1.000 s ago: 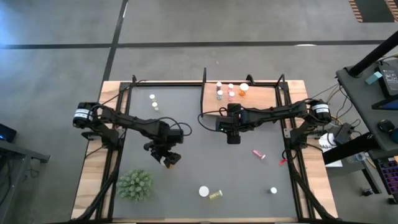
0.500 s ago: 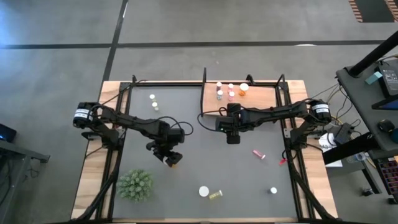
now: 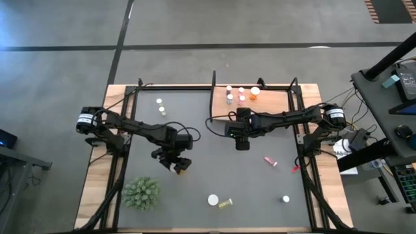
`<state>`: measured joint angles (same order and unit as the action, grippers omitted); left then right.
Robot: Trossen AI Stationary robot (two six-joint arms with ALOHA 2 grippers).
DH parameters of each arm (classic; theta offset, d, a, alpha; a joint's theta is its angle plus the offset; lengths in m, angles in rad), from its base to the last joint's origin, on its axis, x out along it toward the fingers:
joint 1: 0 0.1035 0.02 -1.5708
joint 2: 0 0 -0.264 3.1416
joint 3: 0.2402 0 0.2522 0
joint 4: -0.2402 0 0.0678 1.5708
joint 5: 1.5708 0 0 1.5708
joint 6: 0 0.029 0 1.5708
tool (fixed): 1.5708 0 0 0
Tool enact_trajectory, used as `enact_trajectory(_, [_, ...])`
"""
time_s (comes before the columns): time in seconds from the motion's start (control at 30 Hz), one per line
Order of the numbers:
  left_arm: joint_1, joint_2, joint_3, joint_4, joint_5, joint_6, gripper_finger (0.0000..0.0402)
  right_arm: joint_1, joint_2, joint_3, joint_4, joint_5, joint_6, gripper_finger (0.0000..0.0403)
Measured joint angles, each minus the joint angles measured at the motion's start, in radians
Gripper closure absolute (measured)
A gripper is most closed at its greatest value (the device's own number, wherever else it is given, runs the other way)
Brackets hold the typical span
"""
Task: Pick and place medicine bottles onto shelf by color
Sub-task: Put the top orange pill bottle on the shelf aligned with the other orange pill bottle
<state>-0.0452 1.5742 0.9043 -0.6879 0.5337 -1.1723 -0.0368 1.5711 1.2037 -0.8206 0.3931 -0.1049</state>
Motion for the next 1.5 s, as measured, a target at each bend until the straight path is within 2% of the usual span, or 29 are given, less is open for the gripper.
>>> enact_trajectory(0.3, [0.0,-0.001,0.0,0.078,-0.053,-0.053,0.0214,0.0,0.0,0.0,0.046,0.0,-0.001,0.0168])
enact_trajectory(0.73, [0.001,0.008,0.0,0.094,-0.081,-0.137,0.0212,0.0,0.0,0.0,0.082,0.0,-0.001,0.0168])
enact_trajectory(0.9, [0.002,0.011,-0.002,0.104,-0.14,-0.157,0.0183,0.0,0.0,0.0,0.107,0.0,-0.001,0.0167])
enact_trajectory(1.23, [-0.013,0.006,-0.002,0.164,-0.152,-0.104,0.0095,0.0,0.0,0.0,0.109,0.0,-0.001,0.0167])
enact_trajectory(1.4, [-0.027,-0.028,0.002,0.119,-0.152,-0.028,0.0084,0.0,0.0,0.0,0.112,0.0,-0.001,0.0168])
enact_trajectory(1.5, [-0.034,-0.064,0.001,0.104,-0.217,-0.01,0.0084,0.0,0.0,0.0,0.121,0.0,-0.001,0.0167])
